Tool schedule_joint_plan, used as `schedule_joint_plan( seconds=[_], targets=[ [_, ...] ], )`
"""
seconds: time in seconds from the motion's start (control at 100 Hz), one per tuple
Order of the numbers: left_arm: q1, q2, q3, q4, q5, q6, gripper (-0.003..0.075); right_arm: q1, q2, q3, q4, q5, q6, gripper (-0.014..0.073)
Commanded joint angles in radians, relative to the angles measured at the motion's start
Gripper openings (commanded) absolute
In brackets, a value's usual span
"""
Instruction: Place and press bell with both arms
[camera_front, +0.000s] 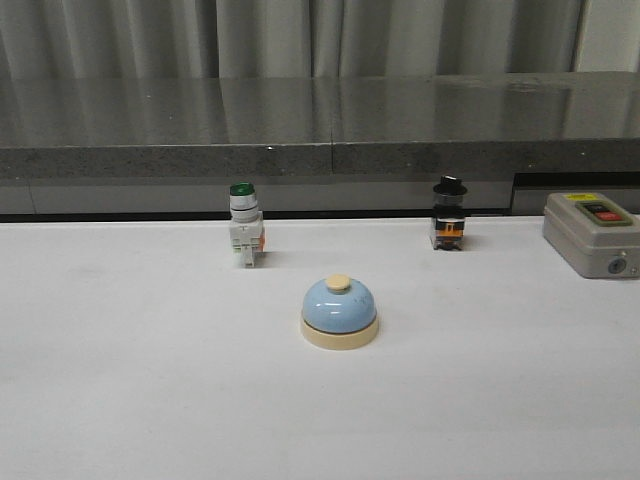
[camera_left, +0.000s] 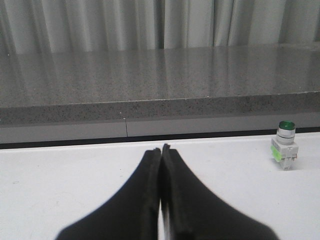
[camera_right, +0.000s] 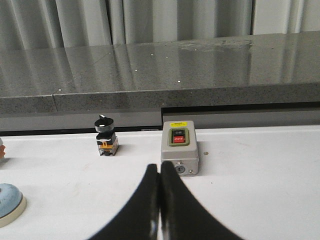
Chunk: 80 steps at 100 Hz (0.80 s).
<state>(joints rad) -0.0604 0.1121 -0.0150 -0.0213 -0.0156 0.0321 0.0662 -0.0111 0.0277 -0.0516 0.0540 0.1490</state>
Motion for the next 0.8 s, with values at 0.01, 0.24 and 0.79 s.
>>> schedule_joint_plan(
  seconds=[0.01, 0.24, 0.79],
  targets=[
    [0.003, -0.053, 0.009, 0.002, -0.089, -0.011, -0.0021, -0.005, -0.013, -0.018, 0.001, -0.083, -0.009, -0.0064],
    [0.003, -0.15, 0.068, 0.002, -0.087, -0.011, -0.0021, -0.005, -0.013, -0.018, 0.001, -0.083, -0.009, -0.0064],
    [0.003, -0.148, 0.068, -0.107, -0.081, -0.011, -0.0021, -0.005, -0.013, -0.018, 0.001, -0.083, -0.009, -0.0064]
  ],
)
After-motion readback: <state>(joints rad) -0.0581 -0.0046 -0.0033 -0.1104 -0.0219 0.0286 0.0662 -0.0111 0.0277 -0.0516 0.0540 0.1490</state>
